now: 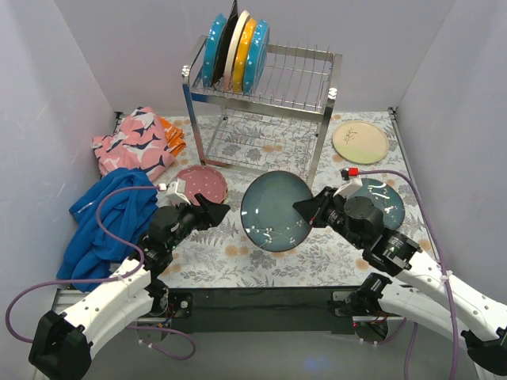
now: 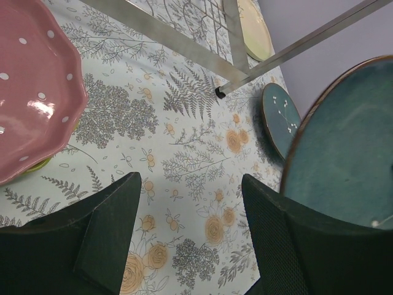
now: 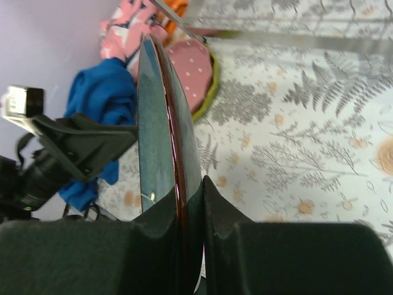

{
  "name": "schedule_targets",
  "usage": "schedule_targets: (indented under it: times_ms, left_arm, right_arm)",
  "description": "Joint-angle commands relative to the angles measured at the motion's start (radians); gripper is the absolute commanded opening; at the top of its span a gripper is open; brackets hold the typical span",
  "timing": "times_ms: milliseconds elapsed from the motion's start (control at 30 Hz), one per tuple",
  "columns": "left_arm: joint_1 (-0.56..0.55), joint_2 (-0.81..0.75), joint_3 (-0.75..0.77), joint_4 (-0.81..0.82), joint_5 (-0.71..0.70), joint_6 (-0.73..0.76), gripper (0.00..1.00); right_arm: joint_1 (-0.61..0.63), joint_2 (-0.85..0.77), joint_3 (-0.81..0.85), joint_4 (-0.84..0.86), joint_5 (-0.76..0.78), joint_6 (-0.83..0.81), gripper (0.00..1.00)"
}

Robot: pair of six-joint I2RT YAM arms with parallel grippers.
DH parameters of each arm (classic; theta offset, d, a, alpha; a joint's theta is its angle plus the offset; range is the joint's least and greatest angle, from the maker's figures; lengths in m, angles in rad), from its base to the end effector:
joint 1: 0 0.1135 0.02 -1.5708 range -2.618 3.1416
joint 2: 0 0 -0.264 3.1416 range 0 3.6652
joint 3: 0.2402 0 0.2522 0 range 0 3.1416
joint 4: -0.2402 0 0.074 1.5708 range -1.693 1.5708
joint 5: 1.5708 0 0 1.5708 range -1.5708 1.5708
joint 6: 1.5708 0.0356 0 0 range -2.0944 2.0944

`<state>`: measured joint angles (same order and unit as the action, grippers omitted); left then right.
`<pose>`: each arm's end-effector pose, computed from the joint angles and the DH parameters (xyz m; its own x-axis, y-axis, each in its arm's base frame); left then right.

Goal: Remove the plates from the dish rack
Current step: Unload the plate from the dish rack, then place the plate at the center of the board.

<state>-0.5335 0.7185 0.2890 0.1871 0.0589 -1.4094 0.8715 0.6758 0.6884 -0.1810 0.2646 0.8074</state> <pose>0.1499 -0.0910 0.2135 -0.5829 -0.8001 -0.1421 -0.1145 0.2539 -0.9604 0.1134 0.1203 0.3236 -0.4884 0.5028 -0.7133 -0.3180 0.6586 0.6820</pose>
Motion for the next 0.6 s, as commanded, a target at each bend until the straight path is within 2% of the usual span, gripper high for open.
schedule_targets:
  times_ms: [0,167,233,267,333,367,467,567]
  left_arm:
    - [-0.003,0.005,0.013,-0.003,-0.025,0.018,0.65]
    - [-0.003,0.013,0.013,-0.005,-0.024,0.018,0.65]
    - [-0.003,0.016,0.013,-0.002,-0.024,0.018,0.65]
    - [-0.003,0.018,0.013,-0.003,-0.024,0.018,0.65]
    - [-0.005,0.022,0.013,0.0,-0.022,0.018,0.65]
    - [-0.003,0.021,0.013,0.0,-0.022,0.018,0.65]
    - [-0.003,0.025,0.013,0.0,-0.019,0.02,0.65]
    - [-0.005,0.027,0.012,0.002,-0.021,0.02,0.65]
  right_arm:
    - [-0.015,-0.053,-0.021,0.183,0.034,0.108,0.01]
    - [-0.06,-0.087,-0.079,0.08,0.102,0.113,0.01]
    - [-0.144,-0.102,-0.099,0.061,0.084,0.111,0.01]
    - [-0.239,-0.11,-0.127,0.058,0.009,0.118,0.01]
    - [-0.343,-0.13,-0.148,0.057,-0.074,0.11,0.01]
    - [-0.444,-0.136,-0.161,0.052,-0.147,0.104,0.01]
    - [-0.613,-0.162,-0.202,0.048,-0.295,0.089,0.01]
    - [-0.727,-0.191,-0.211,0.014,-0.35,0.064,0.01]
